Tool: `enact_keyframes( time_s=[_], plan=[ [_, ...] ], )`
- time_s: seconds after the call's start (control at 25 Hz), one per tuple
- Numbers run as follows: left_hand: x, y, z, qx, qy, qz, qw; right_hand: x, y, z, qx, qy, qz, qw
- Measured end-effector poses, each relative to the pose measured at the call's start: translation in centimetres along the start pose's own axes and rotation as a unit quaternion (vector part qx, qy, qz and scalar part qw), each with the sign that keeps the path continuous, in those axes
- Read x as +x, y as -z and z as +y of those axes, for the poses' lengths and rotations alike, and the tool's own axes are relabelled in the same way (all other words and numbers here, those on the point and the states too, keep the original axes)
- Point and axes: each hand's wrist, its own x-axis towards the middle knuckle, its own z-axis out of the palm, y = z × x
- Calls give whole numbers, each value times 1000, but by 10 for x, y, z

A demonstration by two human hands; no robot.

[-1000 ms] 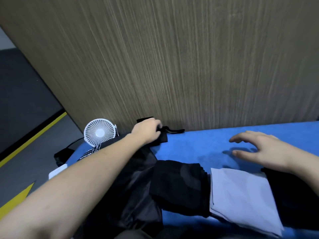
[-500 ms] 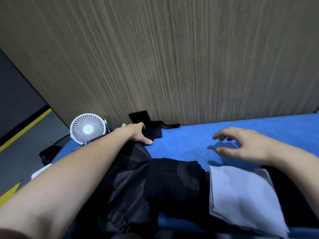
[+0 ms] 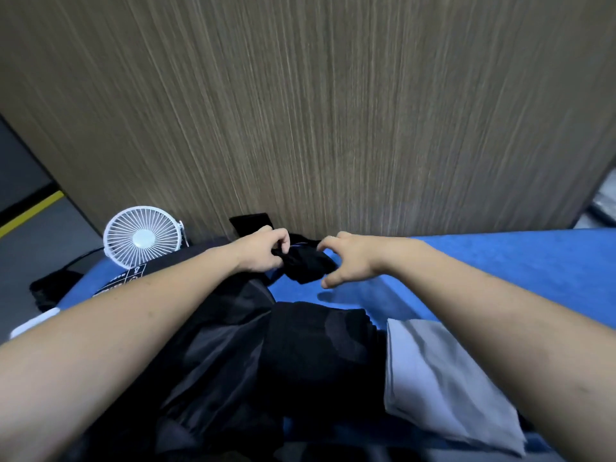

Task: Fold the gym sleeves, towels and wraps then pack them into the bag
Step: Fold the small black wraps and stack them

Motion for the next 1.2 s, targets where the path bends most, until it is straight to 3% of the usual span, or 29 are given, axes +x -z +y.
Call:
enact_keyframes(
  time_s=[0.08, 0.24, 0.44, 0.56, 0.8, 0.92, 1.08, 1.2],
  plan=[
    [-1, 1, 5, -15, -57, 13, 998, 19, -4, -7, -7, 1, -3, 1000],
    [-3, 7, 22, -81, -92, 60, 991, 36, -11, -13, -38, -4, 25, 999],
    [-13, 29, 59, -233, -99, 123, 960, 4, 7, -2, -38, -3, 185, 982],
    [-23, 34, 100, -315, -104, 155, 930, -31, 17, 13, -104, -14, 284, 953],
    [-35, 23, 202, -505, -30, 56, 861, -114, 3, 64, -261, -61, 392, 880],
    [-38, 4, 241, -472, -57, 45, 878, -147, -9, 90, -268, -79, 416, 866],
    [-38, -23, 275, -324, -133, 85, 933, -180, -28, 121, -192, -96, 434, 875],
    [-42, -34, 294, -231, -184, 105, 950, -197, -37, 139, -166, -110, 436, 878]
  ],
)
